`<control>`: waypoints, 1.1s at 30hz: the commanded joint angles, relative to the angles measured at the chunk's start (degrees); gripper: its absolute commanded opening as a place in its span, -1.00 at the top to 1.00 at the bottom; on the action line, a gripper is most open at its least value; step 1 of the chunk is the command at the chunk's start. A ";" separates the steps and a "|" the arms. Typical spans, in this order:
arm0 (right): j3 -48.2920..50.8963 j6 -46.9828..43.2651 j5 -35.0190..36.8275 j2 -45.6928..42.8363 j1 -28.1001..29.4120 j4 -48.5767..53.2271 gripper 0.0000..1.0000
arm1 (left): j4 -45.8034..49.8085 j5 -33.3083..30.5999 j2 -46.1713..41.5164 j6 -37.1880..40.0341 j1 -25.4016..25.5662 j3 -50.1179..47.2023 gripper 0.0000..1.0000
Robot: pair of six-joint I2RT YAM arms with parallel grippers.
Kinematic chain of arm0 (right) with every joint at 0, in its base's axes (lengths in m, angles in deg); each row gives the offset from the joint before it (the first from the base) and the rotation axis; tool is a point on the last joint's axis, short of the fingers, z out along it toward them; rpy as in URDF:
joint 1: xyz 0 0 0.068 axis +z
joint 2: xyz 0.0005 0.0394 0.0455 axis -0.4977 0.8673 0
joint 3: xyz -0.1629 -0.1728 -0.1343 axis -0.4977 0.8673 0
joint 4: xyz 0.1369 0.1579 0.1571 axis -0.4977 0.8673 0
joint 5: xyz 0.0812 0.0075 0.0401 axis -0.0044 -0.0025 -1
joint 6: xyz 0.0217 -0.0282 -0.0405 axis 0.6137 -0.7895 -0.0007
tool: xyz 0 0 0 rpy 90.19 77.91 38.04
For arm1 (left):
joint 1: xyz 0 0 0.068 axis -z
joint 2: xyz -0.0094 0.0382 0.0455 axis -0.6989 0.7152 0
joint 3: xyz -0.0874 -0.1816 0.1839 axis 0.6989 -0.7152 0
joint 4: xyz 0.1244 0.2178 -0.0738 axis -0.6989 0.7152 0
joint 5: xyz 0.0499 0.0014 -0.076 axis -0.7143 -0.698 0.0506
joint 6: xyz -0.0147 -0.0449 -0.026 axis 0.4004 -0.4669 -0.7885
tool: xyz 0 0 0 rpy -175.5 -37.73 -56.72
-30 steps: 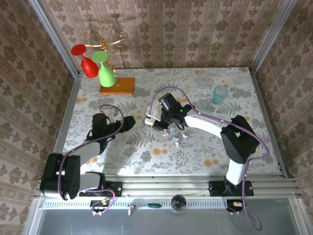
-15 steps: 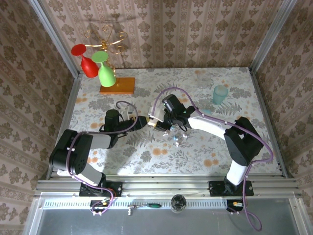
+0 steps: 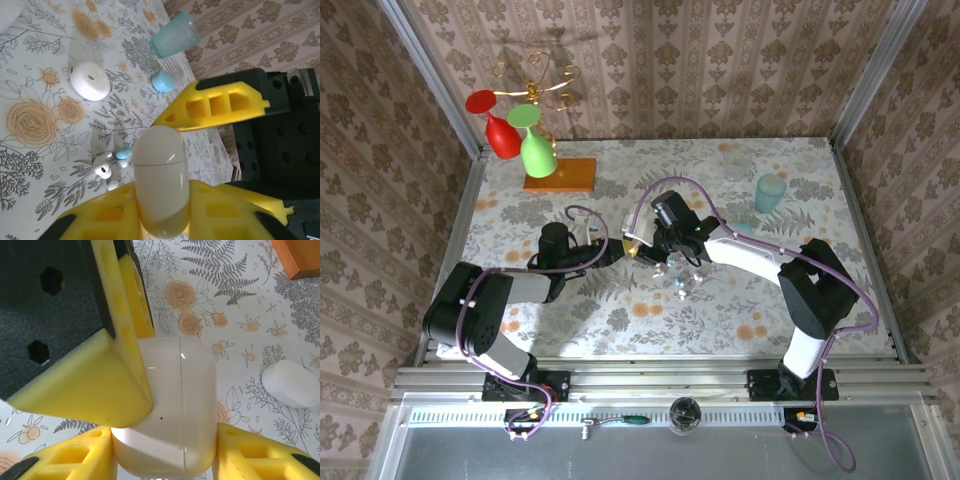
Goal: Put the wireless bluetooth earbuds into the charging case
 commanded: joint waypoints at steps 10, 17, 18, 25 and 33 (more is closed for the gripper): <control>7.83 12.97 -17.05 -14.76 -3.33 -6.42 -0.51 | -6.46 1.99 -6.00 21.18 1.11 0.75 0.83; 15.33 35.21 -30.15 -22.21 -8.70 -21.99 -0.58 | -21.55 6.44 -7.57 24.78 2.47 -0.97 0.89; 15.86 36.78 -31.69 -22.66 -9.20 -23.35 -0.56 | -22.85 7.27 -7.30 24.31 2.67 -0.82 0.90; 18.68 38.07 -34.41 -24.95 -10.42 -27.38 -0.34 | -23.63 12.01 -7.20 24.25 6.22 0.81 0.95; 18.70 37.03 -37.60 -23.72 -11.15 -27.21 -0.13 | -23.61 9.73 -10.33 23.03 6.97 -0.19 0.96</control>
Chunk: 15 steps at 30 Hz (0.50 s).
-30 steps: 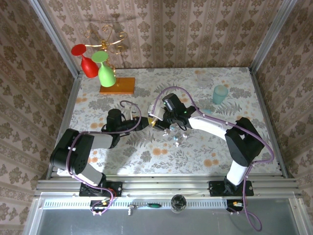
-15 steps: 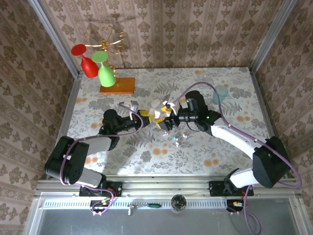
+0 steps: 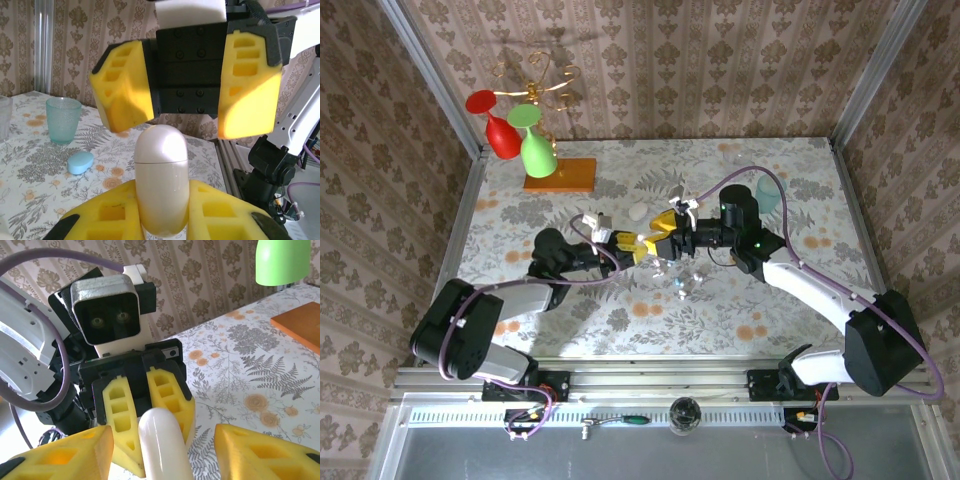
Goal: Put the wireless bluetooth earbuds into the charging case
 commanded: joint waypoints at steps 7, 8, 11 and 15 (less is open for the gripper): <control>1.55 0.91 -3.81 0.19 -2.28 -1.83 -0.15 | -3.15 -1.23 -5.14 -0.33 -0.55 -0.44 0.97; 1.50 1.15 -4.20 0.28 -2.23 -2.00 -0.11 | -3.15 -1.16 -5.16 -0.57 -0.56 -0.36 0.97; 1.29 1.89 -4.91 0.39 -2.27 -2.89 0.09 | -3.11 -0.96 -4.78 -0.80 -0.56 -0.16 0.97; 0.93 2.26 -5.83 0.54 -2.19 -3.54 0.32 | -3.19 -1.58 -3.93 -0.93 -0.56 -0.01 0.97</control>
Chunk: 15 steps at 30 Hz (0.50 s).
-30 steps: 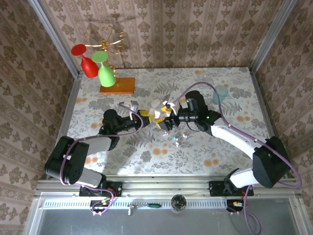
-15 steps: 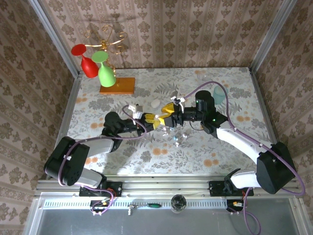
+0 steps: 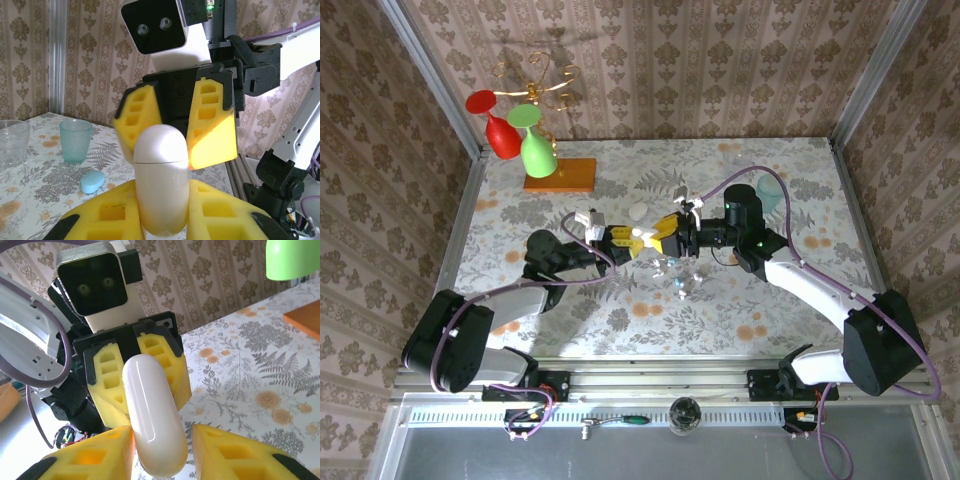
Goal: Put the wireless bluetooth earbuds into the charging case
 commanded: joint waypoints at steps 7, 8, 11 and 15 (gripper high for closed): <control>-0.14 0.01 -1.31 0.47 -0.24 -1.77 0.52 | -2.80 -0.04 0.25 -0.47 -0.22 0.15 0.66; -0.10 -0.33 -0.85 0.18 -0.30 -1.38 0.53 | -2.84 -0.13 0.38 -0.47 -0.31 0.03 0.51; -0.63 -3.31 1.21 -0.71 -0.33 2.89 0.53 | -2.74 0.29 0.36 -0.26 -1.21 -0.67 0.15; -2.57 -8.81 3.97 -1.70 -0.33 11.45 0.55 | -2.25 1.87 0.53 0.80 -2.98 -1.51 -0.01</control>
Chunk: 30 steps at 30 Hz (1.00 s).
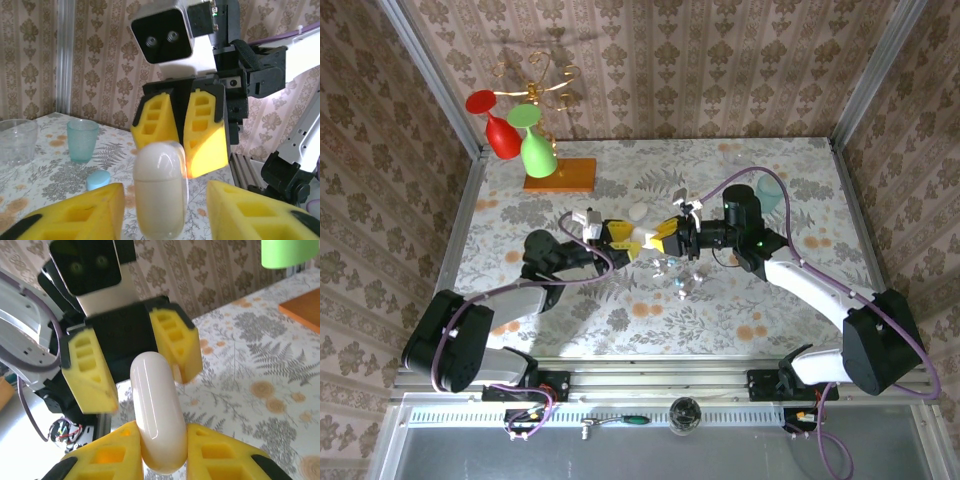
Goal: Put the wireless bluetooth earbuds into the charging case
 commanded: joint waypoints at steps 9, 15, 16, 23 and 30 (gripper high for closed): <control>-9.04 -17.02 11.43 -1.83 1.68 26.48 0.57 | 15.15 5.72 -0.87 15.25 -3.13 -0.09 -0.17; -10.96 -18.62 12.90 -1.15 3.61 28.81 0.58 | 27.82 4.83 -2.02 23.96 0.74 2.80 -0.44; -11.28 -18.85 12.90 -0.87 3.96 29.09 0.58 | 27.91 4.79 -1.85 24.00 1.13 3.01 -0.44; -12.32 -19.57 11.85 1.11 5.38 29.42 0.59 | 16.14 7.03 2.04 16.52 2.24 2.77 -0.08; -12.26 -20.37 11.84 1.19 5.49 30.05 0.59 | 7.48 8.54 5.34 10.89 2.24 2.61 0.30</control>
